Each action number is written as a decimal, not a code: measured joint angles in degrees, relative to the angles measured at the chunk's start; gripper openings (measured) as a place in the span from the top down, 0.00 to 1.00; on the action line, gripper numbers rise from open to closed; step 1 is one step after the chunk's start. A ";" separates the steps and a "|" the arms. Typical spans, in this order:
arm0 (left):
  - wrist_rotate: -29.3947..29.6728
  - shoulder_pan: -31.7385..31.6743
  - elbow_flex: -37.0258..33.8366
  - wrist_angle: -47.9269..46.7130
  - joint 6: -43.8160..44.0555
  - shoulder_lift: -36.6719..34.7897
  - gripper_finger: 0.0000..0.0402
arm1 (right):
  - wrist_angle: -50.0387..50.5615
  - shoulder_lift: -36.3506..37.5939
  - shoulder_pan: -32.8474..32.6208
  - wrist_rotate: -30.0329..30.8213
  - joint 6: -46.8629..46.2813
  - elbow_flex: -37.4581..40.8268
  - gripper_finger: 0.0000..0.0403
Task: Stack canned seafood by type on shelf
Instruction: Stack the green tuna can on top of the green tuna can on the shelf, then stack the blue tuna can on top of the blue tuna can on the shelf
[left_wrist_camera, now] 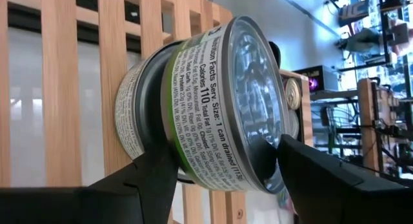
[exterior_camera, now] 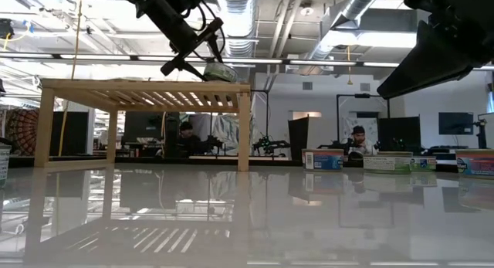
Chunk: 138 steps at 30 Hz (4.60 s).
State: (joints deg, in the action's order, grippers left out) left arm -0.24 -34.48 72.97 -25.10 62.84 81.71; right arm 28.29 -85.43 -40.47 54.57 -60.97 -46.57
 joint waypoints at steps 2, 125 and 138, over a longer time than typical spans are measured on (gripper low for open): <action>-0.81 -0.27 0.00 -0.01 -0.01 -0.02 0.38 | 0.00 0.00 0.00 0.00 0.00 0.00 0.81; 24.32 66.01 -26.51 51.23 -54.80 3.78 0.38 | 18.97 -10.86 -13.60 -54.72 -47.05 -14.36 0.96; 24.35 66.01 -26.51 49.93 -54.04 3.78 0.38 | 4.68 -11.52 9.68 -41.72 -12.53 -13.96 0.96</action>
State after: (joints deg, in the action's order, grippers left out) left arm 24.10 31.53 46.46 24.83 8.80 85.49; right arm 32.97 -96.95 -30.79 12.84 -73.50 -60.53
